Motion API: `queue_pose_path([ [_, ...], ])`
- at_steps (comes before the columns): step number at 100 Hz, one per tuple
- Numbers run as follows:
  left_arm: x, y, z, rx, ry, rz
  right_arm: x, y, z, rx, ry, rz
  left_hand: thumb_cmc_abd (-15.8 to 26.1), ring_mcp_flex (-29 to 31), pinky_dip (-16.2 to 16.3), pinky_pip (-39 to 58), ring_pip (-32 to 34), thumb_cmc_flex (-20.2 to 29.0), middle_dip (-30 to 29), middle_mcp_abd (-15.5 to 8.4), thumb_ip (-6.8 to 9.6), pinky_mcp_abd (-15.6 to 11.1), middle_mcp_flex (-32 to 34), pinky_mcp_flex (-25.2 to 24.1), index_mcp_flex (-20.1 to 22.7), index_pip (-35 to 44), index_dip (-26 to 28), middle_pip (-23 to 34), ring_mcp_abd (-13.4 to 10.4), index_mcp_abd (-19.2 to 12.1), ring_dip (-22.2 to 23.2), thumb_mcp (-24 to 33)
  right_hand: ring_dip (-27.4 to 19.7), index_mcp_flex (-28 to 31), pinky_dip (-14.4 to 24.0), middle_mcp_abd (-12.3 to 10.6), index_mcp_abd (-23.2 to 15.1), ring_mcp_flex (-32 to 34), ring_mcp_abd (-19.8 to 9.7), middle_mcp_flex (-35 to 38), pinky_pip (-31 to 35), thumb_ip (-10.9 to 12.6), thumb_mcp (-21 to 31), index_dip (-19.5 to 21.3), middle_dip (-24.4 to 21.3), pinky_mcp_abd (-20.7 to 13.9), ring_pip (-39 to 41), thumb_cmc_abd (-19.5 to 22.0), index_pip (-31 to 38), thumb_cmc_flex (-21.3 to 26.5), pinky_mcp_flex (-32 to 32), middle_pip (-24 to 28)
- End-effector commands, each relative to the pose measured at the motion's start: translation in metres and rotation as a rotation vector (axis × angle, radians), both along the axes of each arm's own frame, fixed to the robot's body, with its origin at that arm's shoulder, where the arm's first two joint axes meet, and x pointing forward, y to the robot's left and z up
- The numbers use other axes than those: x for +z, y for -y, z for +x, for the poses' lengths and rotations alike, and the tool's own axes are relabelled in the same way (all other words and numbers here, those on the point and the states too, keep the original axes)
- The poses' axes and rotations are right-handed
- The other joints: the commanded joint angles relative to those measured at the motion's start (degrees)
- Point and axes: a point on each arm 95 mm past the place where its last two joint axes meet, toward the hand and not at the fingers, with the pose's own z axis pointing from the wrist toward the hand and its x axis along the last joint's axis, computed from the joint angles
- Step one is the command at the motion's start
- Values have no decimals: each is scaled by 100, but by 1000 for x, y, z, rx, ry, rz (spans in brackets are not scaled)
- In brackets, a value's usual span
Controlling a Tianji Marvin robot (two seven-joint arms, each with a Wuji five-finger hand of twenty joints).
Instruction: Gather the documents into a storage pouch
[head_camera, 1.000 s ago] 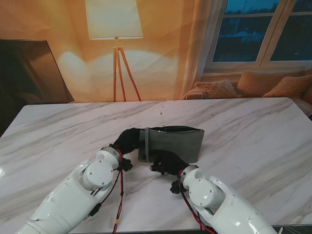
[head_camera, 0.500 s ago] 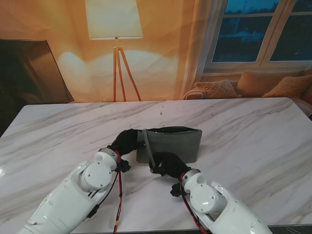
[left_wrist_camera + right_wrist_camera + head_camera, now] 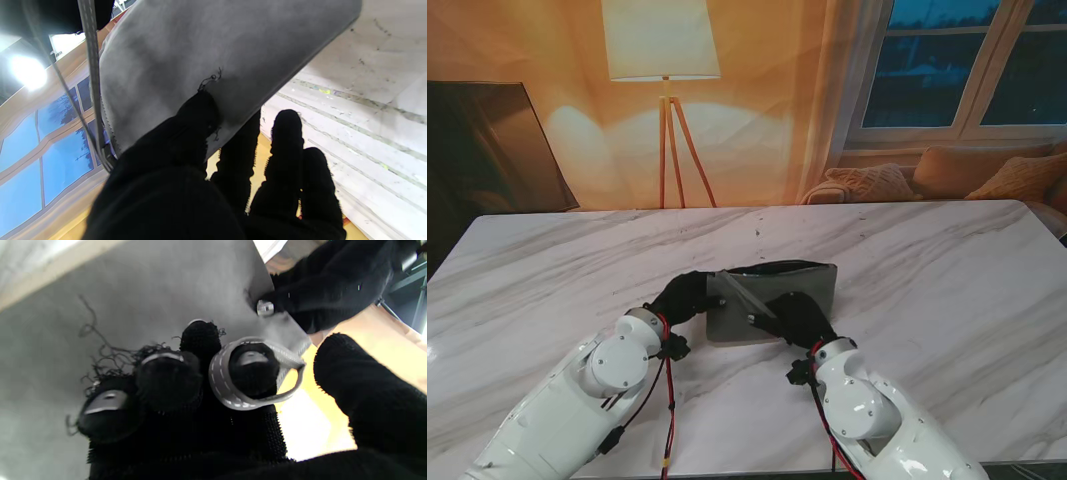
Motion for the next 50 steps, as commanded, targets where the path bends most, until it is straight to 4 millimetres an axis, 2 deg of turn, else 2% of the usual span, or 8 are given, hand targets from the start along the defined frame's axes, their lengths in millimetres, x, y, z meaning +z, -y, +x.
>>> queue_pose_path([
  [1, -2, 0, -4, -21, -14, 1, 15, 2, 5, -7, 35, 2, 574, -122, 1, 62, 160, 575, 270, -172, 327, -263, -82, -82, 274, 1058, 757, 238, 207, -349, 138, -19, -63, 336, -174, 279, 136, 397, -235, 391, 861, 186, -172, 96, 104, -115, 353, 111, 249, -179, 365, 334],
  [5, -2, -1, -5, -24, -16, 1, 20, 5, 8, -18, 55, -2, 595, -106, 2, 62, 206, 589, 316, -156, 337, -263, -79, -82, 291, 1083, 793, 284, 221, -357, 175, -26, -54, 418, -224, 273, 149, 478, -287, 487, 974, 197, -218, 120, 132, -171, 478, 111, 318, -178, 537, 399],
  [7, -3, -1, -5, -26, -17, 2, 23, 6, 9, -25, 65, -3, 613, -117, 2, 61, 259, 590, 353, -33, 352, -263, -111, -82, 289, 1095, 846, 307, 223, -358, 232, -48, -34, 456, -256, 277, 156, 483, -316, 531, 1032, 203, -237, 130, 144, -186, 564, 110, 348, -181, 624, 427],
  [9, -3, -2, -6, -27, -18, 2, 26, 7, 10, -31, 74, -3, 618, -109, 2, 61, 279, 595, 370, -9, 357, -263, -116, -82, 302, 1106, 870, 321, 228, -363, 253, -54, 8, 501, -296, 283, 176, 480, -340, 579, 1100, 211, -254, 142, 160, -202, 685, 106, 385, -177, 705, 464],
  [25, -4, -4, -8, -43, 0, 18, 51, 16, 20, -80, 134, 2, 613, -114, 3, 61, 297, 643, 434, -91, 359, -263, -132, -82, 399, 1149, 984, 337, 222, -435, 310, -90, 293, 774, -506, 295, 206, 481, -532, 890, 1431, 242, -347, 200, 233, -302, 1226, 85, 574, -177, 1235, 643],
  [50, -4, -5, -12, -74, 36, 50, 80, 22, 33, -134, 175, 23, 570, -112, 4, 60, 199, 720, 430, -209, 330, -263, -119, -81, 493, 1188, 1097, 193, 166, -466, 283, -103, 470, 940, -659, 293, 252, 483, -615, 1062, 1559, 251, -395, 234, 262, -361, 1439, 45, 656, -138, 1543, 711],
])
